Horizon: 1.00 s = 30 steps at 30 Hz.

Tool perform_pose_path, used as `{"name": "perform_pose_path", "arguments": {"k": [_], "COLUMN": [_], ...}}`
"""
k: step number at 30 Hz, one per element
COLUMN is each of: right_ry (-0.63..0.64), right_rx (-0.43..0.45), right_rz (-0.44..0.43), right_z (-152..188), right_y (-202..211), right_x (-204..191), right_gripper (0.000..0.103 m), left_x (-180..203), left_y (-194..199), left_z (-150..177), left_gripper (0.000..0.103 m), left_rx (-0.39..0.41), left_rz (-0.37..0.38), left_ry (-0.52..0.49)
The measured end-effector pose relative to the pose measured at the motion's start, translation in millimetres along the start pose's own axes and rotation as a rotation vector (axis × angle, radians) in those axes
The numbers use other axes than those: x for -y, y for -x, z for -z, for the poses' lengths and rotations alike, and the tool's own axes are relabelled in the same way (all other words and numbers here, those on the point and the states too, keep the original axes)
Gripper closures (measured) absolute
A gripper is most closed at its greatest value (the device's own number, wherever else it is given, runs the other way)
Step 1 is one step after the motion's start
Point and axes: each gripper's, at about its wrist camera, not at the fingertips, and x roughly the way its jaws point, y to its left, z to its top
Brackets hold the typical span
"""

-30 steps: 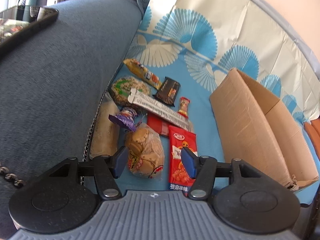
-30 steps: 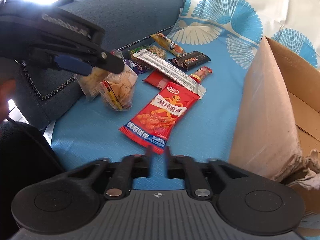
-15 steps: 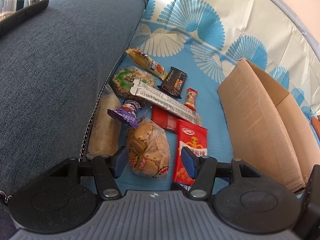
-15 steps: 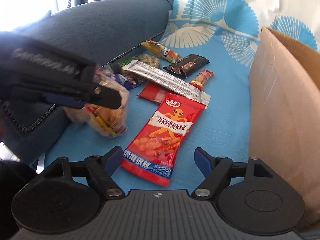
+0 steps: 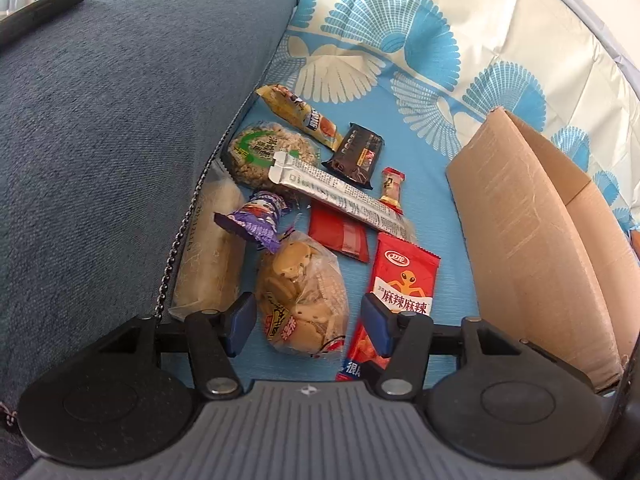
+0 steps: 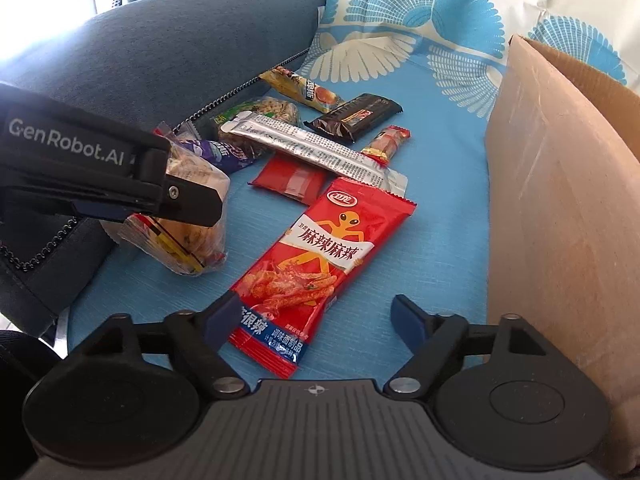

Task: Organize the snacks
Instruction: 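Grasp the red spicy strip bag with the right tool while the left tool grasps the cookie bag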

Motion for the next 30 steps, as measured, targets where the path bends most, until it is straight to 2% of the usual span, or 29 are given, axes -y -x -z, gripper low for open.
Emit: {"name": "perform_pose_path", "arguments": {"k": [1,2,3,4,6,7,9,15,19,22,24,26,28,30], "right_ry": [0.008,0.017,0.028,0.041,0.068,0.081,0.099,0.127,0.159,0.168,0.160,0.151,0.148,0.146], "right_rx": [0.001,0.002,0.003,0.005,0.004,0.005,0.003,-0.027,-0.071,-0.108,-0.101,-0.058,-0.011,0.023], "right_rz": [-0.004,-0.010,-0.015,-0.020,-0.029,-0.022,-0.016,0.005,0.036,0.068,0.062,0.042,0.028,0.034], "right_z": [0.8,1.7,2.7,3.4,5.0,5.8,7.4,9.8,13.2,17.6,18.9,18.1,16.7,17.5], "right_y": [1.5,3.2,4.9,7.0,11.0,13.0,16.4,29.8,41.5,46.3,49.6,53.6,56.4,57.5], "right_x": [-0.6,-1.4,-2.2,-3.2,-6.4,-7.9,-9.1,-10.2,-12.0,-13.0,-13.0,-13.3,-15.9,-16.8], "right_gripper": [0.031,0.038,0.047,0.052,0.073,0.075,0.089,0.102,0.103,0.103,0.103,0.100,0.086,0.057], "left_x": [-0.5,-0.7,-0.2,0.9,3.2,4.2,5.0,2.1,-2.4,-3.7,-1.5,-0.3,-2.2,-4.0], "left_y": [0.8,1.2,1.5,2.4,4.5,5.3,7.8,18.4,25.9,25.0,25.2,23.2,25.4,28.3], "left_z": [0.3,0.7,1.0,1.3,2.9,3.5,4.8,8.1,10.5,12.2,14.1,15.5,16.8,19.9], "left_gripper": [0.049,0.056,0.059,0.065,0.068,0.070,0.072,0.076,0.076,0.076,0.075,0.075,0.071,0.069], "left_rx": [0.000,-0.002,-0.003,-0.002,0.004,0.007,0.017,0.033,0.024,-0.043,-0.060,-0.076,-0.073,-0.082], "left_rz": [0.001,0.001,0.001,-0.001,-0.008,-0.009,-0.010,0.037,0.148,0.255,0.245,0.169,0.092,0.055], "left_ry": [0.002,0.001,-0.003,-0.010,-0.023,-0.029,-0.034,-0.034,-0.031,-0.036,-0.049,-0.029,0.015,0.045]}}
